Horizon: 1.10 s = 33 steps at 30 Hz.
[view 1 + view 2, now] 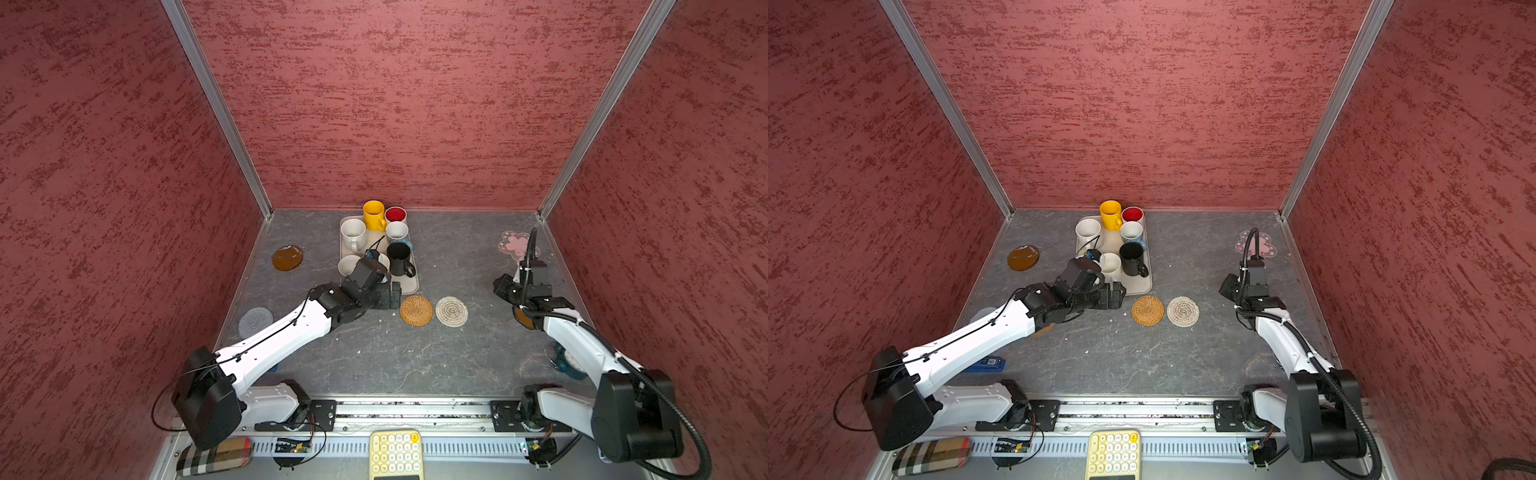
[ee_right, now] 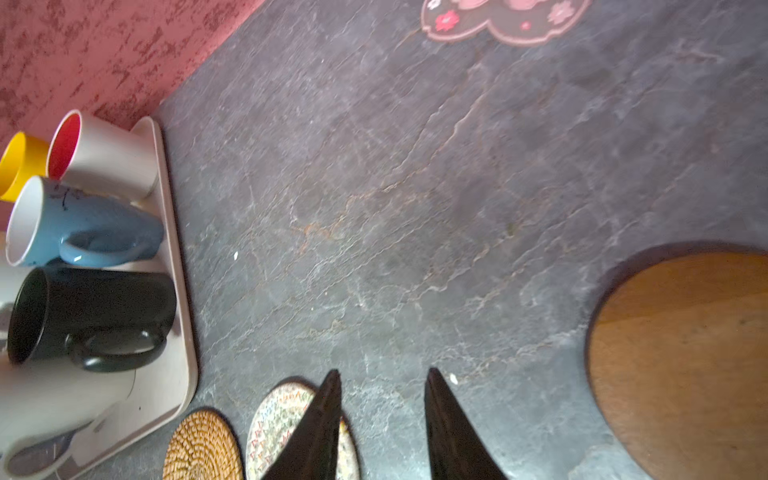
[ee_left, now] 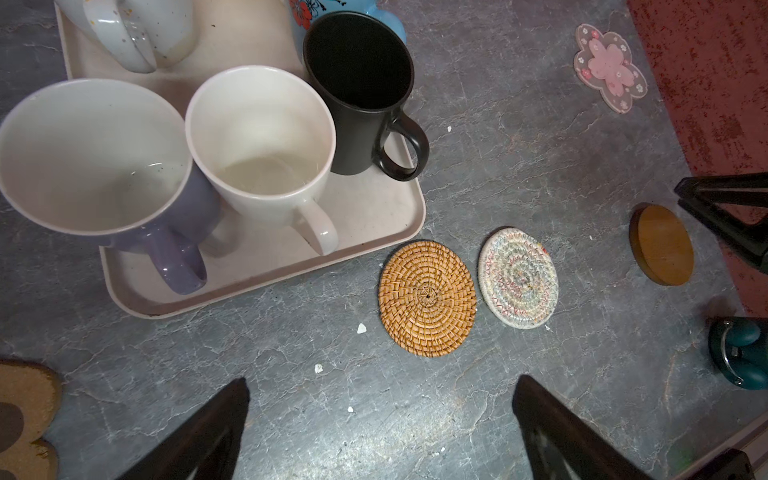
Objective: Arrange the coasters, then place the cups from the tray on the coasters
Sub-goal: 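Lift the right gripper toward the pink mat while the left gripper stays by the tray, then push the brown wooden coaster with the right gripper beside the multicolour coaster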
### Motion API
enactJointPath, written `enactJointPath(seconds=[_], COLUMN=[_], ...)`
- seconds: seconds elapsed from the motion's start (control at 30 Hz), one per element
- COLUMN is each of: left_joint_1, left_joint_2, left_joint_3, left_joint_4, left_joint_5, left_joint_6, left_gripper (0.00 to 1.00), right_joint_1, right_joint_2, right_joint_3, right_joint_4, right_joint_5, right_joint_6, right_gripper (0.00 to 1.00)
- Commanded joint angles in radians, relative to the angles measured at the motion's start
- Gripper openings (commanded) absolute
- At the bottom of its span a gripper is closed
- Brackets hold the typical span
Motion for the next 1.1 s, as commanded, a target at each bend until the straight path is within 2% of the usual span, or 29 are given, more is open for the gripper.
enactJointPath(seconds=[0.0, 0.3, 0.5, 0.6, 0.87, 1.07], left_joint_1=[-0.007, -0.036, -0.054, -0.058, -0.060, -0.061], left_joint_2=[0.019, 0.046, 0.059, 0.059, 0.106, 0.125], left_joint_3=[0.026, 0.025, 0.010, -0.008, 0.024, 0.034], left_joint_4=[0.048, 0.119, 0.140, 0.162, 0.146, 0.137], left_joint_5=[-0.004, -0.004, -0.007, -0.011, 0.008, 0.013], left_joint_6=[0.019, 0.017, 0.016, 0.016, 0.026, 0.028], left_gripper=[0.99, 1.00, 0.99, 1.00, 1.00, 0.99], right_joint_1=[-0.048, -0.219, -0.311, -0.340, -0.364, -0.392], right_joint_2=[0.006, 0.075, 0.114, 0.130, 0.222, 0.253], right_joint_3=[0.000, 0.010, 0.027, 0.025, 0.060, 0.064], right_joint_4=[0.038, 0.067, 0.028, 0.022, -0.024, -0.015], right_joint_5=[-0.026, -0.083, 0.044, 0.105, 0.277, 0.306], right_joint_6=[0.014, 0.004, 0.012, 0.053, 0.146, 0.171], right_gripper=[0.39, 0.45, 0.64, 0.69, 0.72, 0.73])
